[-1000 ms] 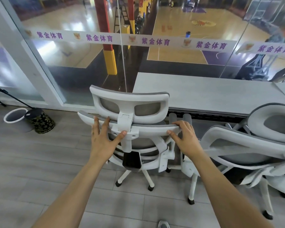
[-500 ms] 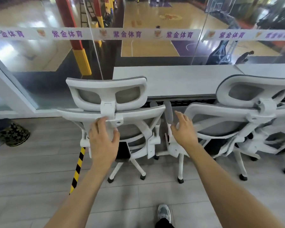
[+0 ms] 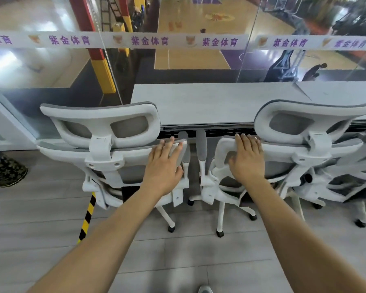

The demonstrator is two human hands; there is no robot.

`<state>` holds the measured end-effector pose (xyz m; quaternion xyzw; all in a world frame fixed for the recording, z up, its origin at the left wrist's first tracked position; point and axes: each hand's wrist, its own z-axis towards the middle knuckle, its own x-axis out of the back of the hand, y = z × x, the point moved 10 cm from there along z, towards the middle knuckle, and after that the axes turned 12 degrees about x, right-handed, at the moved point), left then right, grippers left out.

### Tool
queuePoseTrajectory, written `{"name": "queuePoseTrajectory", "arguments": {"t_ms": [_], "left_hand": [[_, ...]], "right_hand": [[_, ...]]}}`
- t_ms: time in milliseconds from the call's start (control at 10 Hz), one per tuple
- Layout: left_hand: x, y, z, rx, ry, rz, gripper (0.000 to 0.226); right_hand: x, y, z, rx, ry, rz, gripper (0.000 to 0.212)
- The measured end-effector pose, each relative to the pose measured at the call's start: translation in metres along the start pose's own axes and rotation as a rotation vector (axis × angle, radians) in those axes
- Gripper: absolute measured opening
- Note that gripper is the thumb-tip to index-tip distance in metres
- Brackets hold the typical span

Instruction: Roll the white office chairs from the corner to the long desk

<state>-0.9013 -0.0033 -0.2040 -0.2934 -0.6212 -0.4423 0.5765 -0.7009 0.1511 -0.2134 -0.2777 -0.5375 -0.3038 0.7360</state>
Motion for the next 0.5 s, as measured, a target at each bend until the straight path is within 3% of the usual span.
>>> {"name": "queuePoseTrajectory", "arguments": {"t_ms": [200,500], "left_hand": [[-0.012,-0.003,0.001,0.121,0.005,0.152,0.070],[-0.010,0.006,-0.002,0.116,0.021,0.119,0.068]], "right_hand": [[0.004,0.006,-0.008,0.043,0.104,0.009,0.068],[0.005,0.016,-0.011,0.040,0.102,0.063,0.070]]}}
